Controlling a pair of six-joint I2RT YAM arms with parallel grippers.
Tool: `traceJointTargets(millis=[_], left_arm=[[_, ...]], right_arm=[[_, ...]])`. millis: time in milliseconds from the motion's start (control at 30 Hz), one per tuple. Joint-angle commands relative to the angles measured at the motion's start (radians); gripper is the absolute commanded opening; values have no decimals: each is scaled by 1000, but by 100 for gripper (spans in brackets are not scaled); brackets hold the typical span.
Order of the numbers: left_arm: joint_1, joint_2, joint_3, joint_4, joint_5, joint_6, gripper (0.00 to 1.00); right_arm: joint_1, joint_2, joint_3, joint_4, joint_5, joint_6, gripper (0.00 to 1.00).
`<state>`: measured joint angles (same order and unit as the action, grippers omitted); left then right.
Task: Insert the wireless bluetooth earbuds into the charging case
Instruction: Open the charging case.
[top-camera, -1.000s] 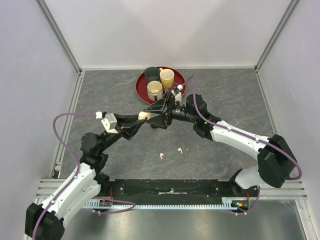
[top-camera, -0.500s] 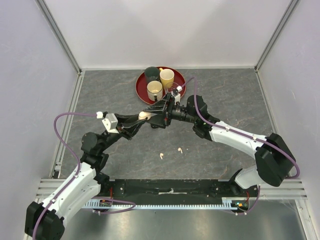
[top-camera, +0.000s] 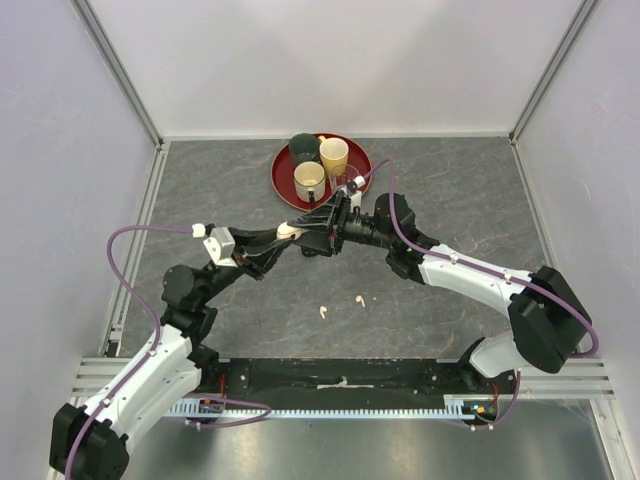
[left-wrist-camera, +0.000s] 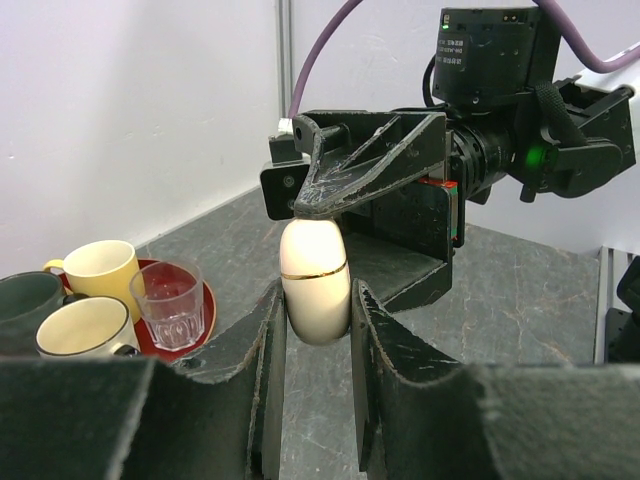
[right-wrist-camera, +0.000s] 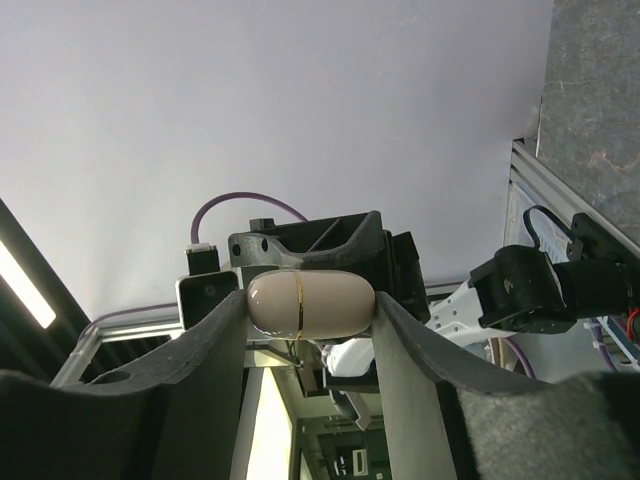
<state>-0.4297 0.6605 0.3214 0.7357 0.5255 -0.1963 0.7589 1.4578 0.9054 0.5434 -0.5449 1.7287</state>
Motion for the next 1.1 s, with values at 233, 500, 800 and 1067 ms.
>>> traceJointTargets(millis=[233,500,800,1067], left_arm=[[-3,7,31,-4,25,-17,16],[-3,19,39,-28,33,-23,20],[-3,14,50,-70,31,-14,29],[-3,53,57,-56,28,-25,39]], right_arm=[[0,10,39,40,-18,-23,31],[-1,1,26,13,0,-67,22],[-1,19,50,9,-18,-72,18],[-1,24,46,1,-10,-70,17]])
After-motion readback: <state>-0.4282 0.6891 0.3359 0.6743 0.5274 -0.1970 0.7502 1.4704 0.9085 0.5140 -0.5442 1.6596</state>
